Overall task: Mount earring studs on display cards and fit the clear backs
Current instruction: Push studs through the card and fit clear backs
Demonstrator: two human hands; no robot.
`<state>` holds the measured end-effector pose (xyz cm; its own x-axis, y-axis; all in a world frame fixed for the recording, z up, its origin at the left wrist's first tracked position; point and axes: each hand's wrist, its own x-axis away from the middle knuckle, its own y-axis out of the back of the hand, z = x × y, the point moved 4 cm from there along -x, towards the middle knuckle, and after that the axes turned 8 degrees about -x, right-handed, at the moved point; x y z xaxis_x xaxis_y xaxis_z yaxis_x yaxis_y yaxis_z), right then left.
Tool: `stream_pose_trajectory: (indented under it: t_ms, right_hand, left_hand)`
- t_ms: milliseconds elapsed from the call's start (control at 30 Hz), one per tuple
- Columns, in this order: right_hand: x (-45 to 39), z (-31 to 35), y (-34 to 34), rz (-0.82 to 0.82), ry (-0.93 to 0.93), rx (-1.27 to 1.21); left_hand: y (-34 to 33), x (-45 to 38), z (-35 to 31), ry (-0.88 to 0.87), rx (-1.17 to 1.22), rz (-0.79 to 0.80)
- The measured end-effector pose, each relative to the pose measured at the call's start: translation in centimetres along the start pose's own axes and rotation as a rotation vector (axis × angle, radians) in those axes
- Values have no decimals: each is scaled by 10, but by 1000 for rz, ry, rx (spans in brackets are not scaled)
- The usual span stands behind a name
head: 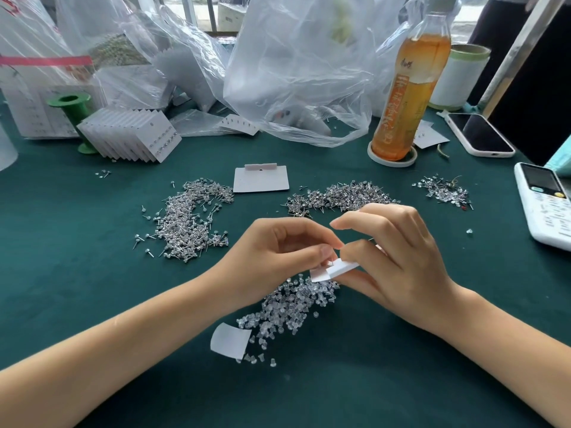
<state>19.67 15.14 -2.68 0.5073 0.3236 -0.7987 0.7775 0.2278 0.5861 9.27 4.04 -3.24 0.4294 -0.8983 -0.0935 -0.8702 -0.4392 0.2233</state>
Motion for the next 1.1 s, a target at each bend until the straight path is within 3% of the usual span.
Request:
stream_pose_trajectory:
  t_ms: [1100]
  right_hand:
    - [0,2,-1,46,45,23]
  left_hand:
    - [2,1,-1,-7,-47,-11]
